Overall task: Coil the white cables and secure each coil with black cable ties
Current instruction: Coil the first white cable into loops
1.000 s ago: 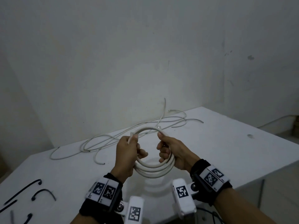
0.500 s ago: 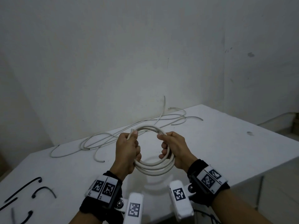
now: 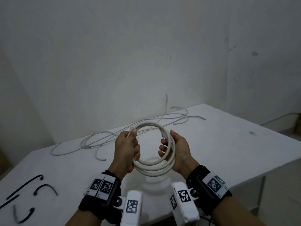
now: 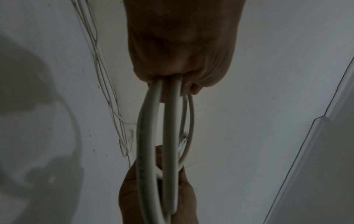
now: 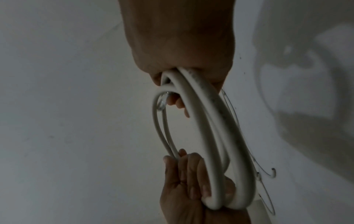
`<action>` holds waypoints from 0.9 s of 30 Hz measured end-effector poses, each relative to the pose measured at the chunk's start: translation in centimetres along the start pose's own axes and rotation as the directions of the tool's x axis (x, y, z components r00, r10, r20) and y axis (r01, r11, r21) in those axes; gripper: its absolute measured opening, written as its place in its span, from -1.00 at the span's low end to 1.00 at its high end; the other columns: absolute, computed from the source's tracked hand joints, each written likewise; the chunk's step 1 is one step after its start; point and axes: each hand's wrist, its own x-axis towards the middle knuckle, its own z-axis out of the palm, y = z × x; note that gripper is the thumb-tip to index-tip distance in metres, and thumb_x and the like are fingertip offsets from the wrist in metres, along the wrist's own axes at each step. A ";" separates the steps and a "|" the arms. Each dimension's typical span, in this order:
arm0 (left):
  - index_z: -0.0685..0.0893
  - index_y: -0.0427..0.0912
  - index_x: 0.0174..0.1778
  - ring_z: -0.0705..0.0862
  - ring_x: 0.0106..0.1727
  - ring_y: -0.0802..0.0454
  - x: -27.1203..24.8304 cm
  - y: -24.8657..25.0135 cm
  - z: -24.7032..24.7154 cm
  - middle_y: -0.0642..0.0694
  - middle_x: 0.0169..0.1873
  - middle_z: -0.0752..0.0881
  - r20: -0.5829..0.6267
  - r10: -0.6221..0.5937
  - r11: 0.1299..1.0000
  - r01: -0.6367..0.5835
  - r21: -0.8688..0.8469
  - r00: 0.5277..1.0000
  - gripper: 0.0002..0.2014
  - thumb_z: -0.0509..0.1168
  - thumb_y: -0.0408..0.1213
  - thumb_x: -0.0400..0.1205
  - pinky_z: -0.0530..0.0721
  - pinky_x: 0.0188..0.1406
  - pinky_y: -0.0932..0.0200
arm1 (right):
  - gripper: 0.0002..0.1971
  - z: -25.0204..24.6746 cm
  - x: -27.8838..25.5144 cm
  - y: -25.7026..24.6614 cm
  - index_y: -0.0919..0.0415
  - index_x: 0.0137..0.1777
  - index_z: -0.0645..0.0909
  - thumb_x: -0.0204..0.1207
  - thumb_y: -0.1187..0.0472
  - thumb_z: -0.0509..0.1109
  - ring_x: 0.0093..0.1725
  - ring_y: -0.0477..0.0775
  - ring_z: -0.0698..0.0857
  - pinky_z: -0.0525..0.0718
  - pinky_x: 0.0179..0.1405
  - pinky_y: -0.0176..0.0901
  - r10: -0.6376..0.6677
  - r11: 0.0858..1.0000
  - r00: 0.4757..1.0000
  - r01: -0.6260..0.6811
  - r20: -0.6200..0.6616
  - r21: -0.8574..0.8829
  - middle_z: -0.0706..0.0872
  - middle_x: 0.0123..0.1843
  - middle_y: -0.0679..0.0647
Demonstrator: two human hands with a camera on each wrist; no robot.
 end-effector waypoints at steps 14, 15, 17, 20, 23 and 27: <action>0.44 -0.21 -0.11 0.18 -0.72 0.19 0.4 -0.7 -0.5 0.04 -0.62 0.28 0.048 -0.156 0.987 0.155 0.037 0.987 -0.83 0.19 -0.20 0.73 0.17 -0.80 0.41 | -0.21 0.3 0.0 -0.2 0.25 -0.34 0.60 0.44 -0.52 -0.03 -0.62 -0.05 0.30 0.31 -0.52 -0.24 -0.113 0.982 0.993 0.114 0.019 -0.149 0.42 -0.62 0.02; 0.44 -0.21 -0.09 0.18 -0.72 0.19 0.4 -0.7 -0.6 0.03 -0.62 0.27 0.046 -0.162 0.986 0.161 0.033 0.986 -0.83 0.20 -0.19 0.73 0.17 -0.79 0.41 | -0.26 0.4 -0.1 -0.1 0.24 -0.33 0.61 0.45 -0.49 0.06 -0.63 -0.06 0.29 0.28 -0.53 -0.25 -0.140 0.980 0.990 0.139 0.007 -0.141 0.42 -0.62 0.01; 0.42 -0.20 -0.11 0.18 -0.72 0.18 0.3 -0.6 -0.7 0.03 -0.61 0.26 0.046 -0.152 0.988 0.151 0.035 0.987 -0.81 0.21 -0.17 0.73 0.17 -0.78 0.40 | -0.46 0.3 -0.1 0.0 0.21 -0.28 0.59 0.46 -0.33 0.28 -0.62 -0.06 0.30 0.31 -0.59 -0.25 -0.201 0.967 0.978 0.189 -0.057 -0.168 0.43 -0.58 0.01; 0.37 -0.16 -0.21 0.19 -0.72 0.17 -0.1 -0.4 -0.4 0.03 -0.62 0.27 0.052 -0.119 0.992 0.117 0.039 0.992 -0.75 0.22 -0.16 0.73 0.18 -0.79 0.37 | -0.65 -0.4 0.7 0.2 0.17 -0.16 0.49 0.38 -0.08 0.50 -0.57 -0.08 0.38 0.39 -0.61 -0.26 -0.306 0.906 0.947 0.256 -0.102 -0.337 0.45 -0.51 0.01; 0.37 -0.17 -0.22 0.20 -0.72 0.17 -0.4 -0.4 -0.4 0.04 -0.64 0.29 0.032 -0.096 0.994 0.094 0.063 0.995 -0.74 0.22 -0.16 0.73 0.19 -0.80 0.35 | -0.52 -1.3 0.9 0.4 0.21 -0.02 0.42 0.35 -0.11 0.55 -0.47 -0.06 0.52 0.46 -0.57 -0.23 -0.371 0.805 0.928 0.312 -0.018 -0.505 0.57 -0.44 0.03; 0.39 -0.19 -0.16 0.19 -0.71 0.15 -0.2 -0.4 -1.2 0.03 -0.63 0.31 0.047 -0.100 0.984 0.092 0.152 0.994 -0.76 0.26 -0.15 0.70 0.18 -0.77 0.36 | -0.34 -2.2 0.2 -0.1 0.06 0.32 0.36 0.33 -0.20 0.50 -0.11 -0.06 0.65 0.63 -0.27 -0.23 -0.424 0.468 0.883 0.402 0.200 -0.787 0.61 0.02 0.04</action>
